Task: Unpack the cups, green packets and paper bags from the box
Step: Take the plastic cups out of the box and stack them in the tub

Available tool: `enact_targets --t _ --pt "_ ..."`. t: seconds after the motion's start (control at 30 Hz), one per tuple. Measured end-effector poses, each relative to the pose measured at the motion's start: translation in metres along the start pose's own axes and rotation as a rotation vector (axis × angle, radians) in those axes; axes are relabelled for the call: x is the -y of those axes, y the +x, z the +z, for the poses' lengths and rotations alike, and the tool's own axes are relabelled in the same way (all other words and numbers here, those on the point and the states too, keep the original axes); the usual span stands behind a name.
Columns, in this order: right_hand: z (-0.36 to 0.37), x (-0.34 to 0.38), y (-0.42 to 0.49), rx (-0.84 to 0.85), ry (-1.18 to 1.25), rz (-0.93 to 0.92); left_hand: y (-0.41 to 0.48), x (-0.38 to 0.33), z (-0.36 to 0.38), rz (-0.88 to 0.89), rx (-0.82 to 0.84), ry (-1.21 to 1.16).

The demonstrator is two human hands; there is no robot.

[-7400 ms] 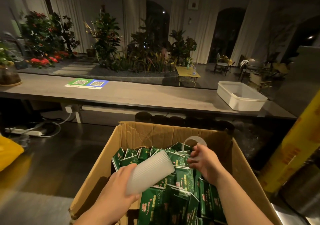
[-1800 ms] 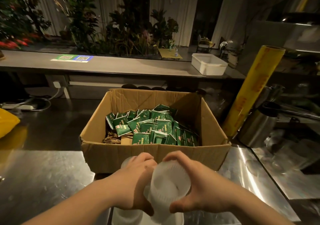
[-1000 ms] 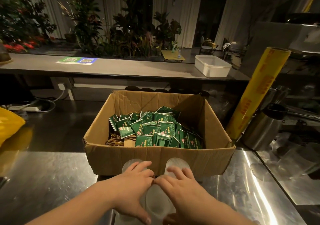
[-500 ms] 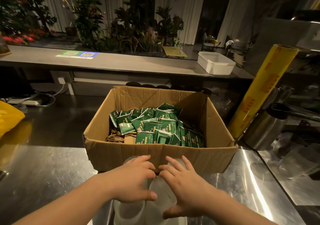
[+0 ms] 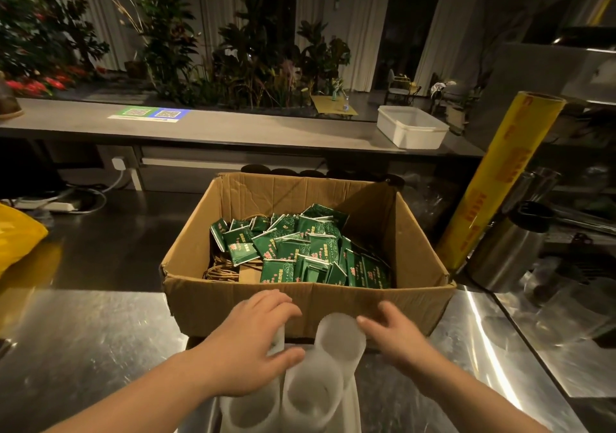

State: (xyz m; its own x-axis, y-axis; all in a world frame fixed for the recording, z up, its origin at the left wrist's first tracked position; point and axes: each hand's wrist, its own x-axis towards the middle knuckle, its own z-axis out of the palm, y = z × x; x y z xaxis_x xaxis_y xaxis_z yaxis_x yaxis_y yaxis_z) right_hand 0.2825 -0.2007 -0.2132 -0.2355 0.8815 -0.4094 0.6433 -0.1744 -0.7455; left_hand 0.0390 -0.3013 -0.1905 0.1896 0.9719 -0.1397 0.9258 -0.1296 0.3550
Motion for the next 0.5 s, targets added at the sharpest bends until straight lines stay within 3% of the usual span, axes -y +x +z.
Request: enact_targets --t 0.07,0.13,0.3,0.5 --pt "0.007 -0.005 0.006 0.204 0.053 0.194 -0.001 -0.004 0.007 0.004 0.084 -0.014" --pt "0.014 -0.007 0.011 0.285 0.109 0.203 0.001 -0.007 0.016 0.048 0.196 0.023" --pt "0.022 0.005 0.025 0.328 0.005 0.004 0.009 -0.004 0.032 0.067 0.268 0.111" --pt "0.014 -0.014 0.034 0.376 0.235 0.129 0.011 -0.007 0.033 0.01 0.245 0.168"
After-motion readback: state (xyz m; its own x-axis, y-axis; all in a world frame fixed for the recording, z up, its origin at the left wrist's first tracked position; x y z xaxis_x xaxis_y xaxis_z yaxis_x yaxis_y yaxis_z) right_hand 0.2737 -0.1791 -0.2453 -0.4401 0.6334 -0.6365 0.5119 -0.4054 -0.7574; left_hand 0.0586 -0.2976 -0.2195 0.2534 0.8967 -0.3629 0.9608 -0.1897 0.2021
